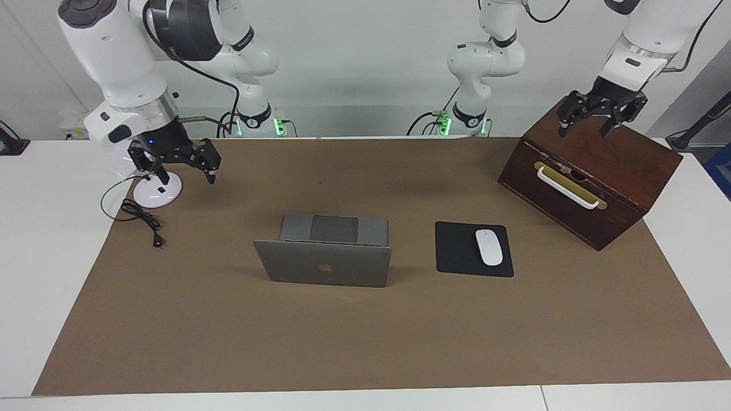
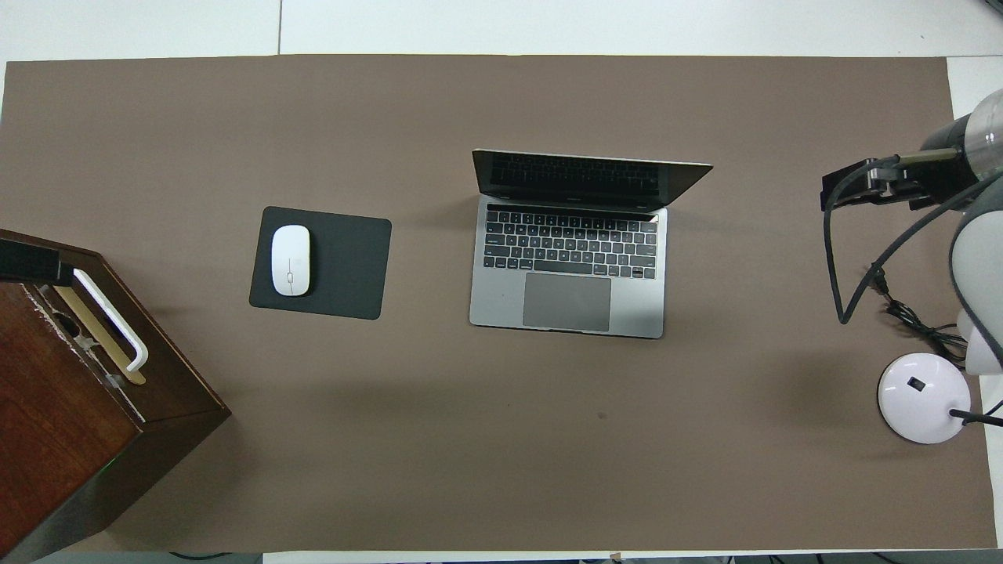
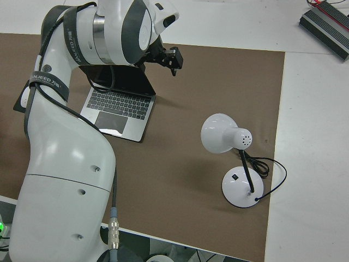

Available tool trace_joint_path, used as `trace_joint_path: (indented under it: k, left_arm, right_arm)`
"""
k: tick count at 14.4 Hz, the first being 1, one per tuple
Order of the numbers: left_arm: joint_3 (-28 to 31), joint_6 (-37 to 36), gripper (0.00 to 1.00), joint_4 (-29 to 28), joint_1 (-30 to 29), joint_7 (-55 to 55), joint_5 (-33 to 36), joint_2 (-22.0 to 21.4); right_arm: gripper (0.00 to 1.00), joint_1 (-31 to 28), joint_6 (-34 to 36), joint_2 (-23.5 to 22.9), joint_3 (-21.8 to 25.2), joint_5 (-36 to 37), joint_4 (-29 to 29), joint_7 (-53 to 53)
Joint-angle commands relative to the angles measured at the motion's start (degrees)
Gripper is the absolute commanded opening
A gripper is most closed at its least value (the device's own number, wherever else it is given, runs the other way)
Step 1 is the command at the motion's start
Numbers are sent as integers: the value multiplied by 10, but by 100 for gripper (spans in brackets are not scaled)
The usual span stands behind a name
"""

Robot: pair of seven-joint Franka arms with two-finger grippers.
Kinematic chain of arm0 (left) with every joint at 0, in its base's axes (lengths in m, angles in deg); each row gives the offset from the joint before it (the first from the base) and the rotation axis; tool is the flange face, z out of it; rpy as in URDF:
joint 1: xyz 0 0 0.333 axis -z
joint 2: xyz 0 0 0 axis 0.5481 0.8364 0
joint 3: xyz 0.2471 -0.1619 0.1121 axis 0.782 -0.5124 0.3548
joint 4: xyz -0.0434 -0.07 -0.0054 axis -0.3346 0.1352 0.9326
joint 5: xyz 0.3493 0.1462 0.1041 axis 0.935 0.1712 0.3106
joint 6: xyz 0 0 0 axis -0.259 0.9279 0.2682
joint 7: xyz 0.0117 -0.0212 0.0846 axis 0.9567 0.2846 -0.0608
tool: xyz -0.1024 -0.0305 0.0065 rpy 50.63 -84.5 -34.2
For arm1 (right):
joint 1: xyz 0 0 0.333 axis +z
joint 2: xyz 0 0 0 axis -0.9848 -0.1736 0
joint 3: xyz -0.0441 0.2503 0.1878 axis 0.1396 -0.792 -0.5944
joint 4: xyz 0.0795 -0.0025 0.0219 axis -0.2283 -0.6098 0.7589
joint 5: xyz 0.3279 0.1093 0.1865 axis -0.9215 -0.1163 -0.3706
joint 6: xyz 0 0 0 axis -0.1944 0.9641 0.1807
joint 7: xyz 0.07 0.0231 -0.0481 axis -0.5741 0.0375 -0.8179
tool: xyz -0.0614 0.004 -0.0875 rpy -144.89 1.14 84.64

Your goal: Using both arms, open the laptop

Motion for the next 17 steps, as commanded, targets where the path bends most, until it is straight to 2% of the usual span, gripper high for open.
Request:
trace_joint_path:
  k: [1, 17]
  left_arm:
    - [-2, -11, 100, 5, -2, -3, 9, 14]
    - [-1, -2, 100, -5, 0, 4, 10, 14]
  right_arm:
    - [100, -12, -15, 16, -3, 7, -24, -22]
    - [100, -17, -16, 16, -3, 6, -24, -24]
